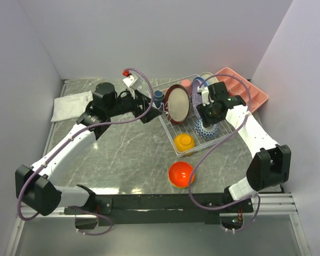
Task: Load the mixed dishes into the dish rack
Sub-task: Turn the bowl upside down on the dish rack.
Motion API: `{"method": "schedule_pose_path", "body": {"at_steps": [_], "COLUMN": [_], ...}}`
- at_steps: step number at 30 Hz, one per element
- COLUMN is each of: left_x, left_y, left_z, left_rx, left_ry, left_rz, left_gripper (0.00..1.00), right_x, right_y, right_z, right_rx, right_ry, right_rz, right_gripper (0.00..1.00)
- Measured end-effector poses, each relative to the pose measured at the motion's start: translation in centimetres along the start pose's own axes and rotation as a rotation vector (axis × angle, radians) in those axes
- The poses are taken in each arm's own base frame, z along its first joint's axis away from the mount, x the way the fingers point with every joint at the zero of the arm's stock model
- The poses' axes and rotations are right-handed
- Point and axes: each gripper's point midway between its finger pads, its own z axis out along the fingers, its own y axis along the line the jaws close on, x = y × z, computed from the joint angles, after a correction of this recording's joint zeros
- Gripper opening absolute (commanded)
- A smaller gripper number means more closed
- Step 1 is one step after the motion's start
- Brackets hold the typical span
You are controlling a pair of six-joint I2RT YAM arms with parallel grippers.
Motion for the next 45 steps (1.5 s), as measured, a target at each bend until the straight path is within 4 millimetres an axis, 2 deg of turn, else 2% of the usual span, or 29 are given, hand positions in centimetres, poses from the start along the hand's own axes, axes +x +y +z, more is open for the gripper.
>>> {"method": "schedule_pose_path", "body": {"at_steps": [5,9,13,22,24,25,26,29,36,40,45], "left_x": [0.3,0.3,0.3,1.8,1.9,1.9,1.9,1.9,2.5,2.8,2.8], "left_y": [0.3,0.6,1.3,3.2,3.3,3.3,3.3,3.4,3.6,3.5,3.4], "left_z": [-0.2,-0.4,-0.5,-1.1,-1.1,-1.1,-1.1,-1.2,-1.3,-1.4,-1.6], "left_rx": [-0.009,-0.018,-0.04,-0.105,-0.109,-0.109,-0.109,-0.11,-0.116,-0.115,-0.115], "left_ry": [0.004,0.002,-0.002,0.017,0.019,0.019,0.019,0.019,0.025,0.028,0.025], "left_rz": [-0.006,-0.008,-0.016,-0.089,-0.094,-0.096,-0.095,-0.096,-0.106,-0.108,-0.113], "left_gripper": [0.96,0.96,0.96,0.96,0.96,0.96,0.96,0.96,0.96,0.96,0.96], "right_x": [1.3,2.5,2.5,2.3,2.2,2.1,2.1,2.0,1.9,2.5,3.4], "right_y": [-1.0,-0.8,-0.5,1.6,1.8,1.8,1.8,1.7,1.3,1.1,1.1], "right_z": [1.6,2.5,3.1,4.9,4.9,5.0,5.0,5.0,5.2,4.8,4.4], "right_rx": [0.049,0.035,0.008,-0.068,-0.07,-0.069,-0.068,-0.06,-0.022,-0.002,0.005], "right_ry": [0.066,0.11,0.116,0.133,0.13,0.129,0.128,0.125,0.091,0.088,0.093], "right_rz": [-0.039,-0.064,-0.082,-0.116,-0.126,-0.128,-0.127,-0.124,-0.109,-0.106,-0.106], "right_gripper": [0.15,0.15,0.16,0.2,0.25,0.31,0.42,0.53,0.61,0.67,0.7]}}
